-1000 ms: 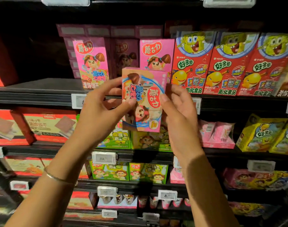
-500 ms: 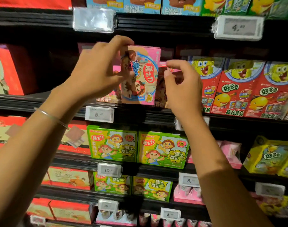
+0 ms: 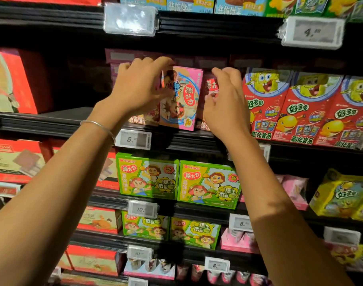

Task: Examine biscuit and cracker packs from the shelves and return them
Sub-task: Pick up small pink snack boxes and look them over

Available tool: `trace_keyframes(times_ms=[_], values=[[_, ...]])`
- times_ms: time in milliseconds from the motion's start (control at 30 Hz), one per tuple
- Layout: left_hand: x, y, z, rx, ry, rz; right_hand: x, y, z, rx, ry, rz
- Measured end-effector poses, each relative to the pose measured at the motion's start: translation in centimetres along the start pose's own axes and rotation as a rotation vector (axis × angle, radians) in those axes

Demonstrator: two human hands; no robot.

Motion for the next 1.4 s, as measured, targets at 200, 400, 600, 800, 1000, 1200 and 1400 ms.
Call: trace_keyframes(times_ms=[200, 400, 600, 800, 1000, 1200, 1400], values=[[0.2, -0.3, -0.8, -0.042, 0.020, -0.049, -0.9, 0.0, -0.5, 0.020, 0.072, 0.045], [0.4, 0.1, -1.1, -0.024, 0.014, -0.118, -1.8, -0.2, -0.8, -0.024, 0.089, 0.117], [1.2, -0.8, -1.1, -0.073, -0.045, 0.001, -2.5, -0.1, -0.6, -0.067, 0.134, 0.204], [1.1, -0.6, -0.8, -0.110, -0.035, 0.038, -2.3, 0.2, -0.6, -0.109, 0.123, 0.053], [0.4, 0.2, -0.5, -0.129, 0.005, 0.010, -2.1, 0.6, -1.1, -0.139, 0.100, -0.056], [-0.4, 0.7, -0.7, -0.128, -0.028, 0.002, -2.3, 0.9, -1.0, -0.140, 0.111, -0.089], [-1.2, 0.7, -0.9, -0.147, -0.007, -0.003, -2.1, 1.2, -1.0, -0.121, 0.099, -0.116]])
Point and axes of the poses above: each hand's wrist, its own z-axis away from the middle knuckle, its own x-axis out of the palm, y = z × x, the point moved 6 cm from there along -z, towards the middle knuckle, and after that the axes turned 6 degrees about z, right-handed, at the moved point
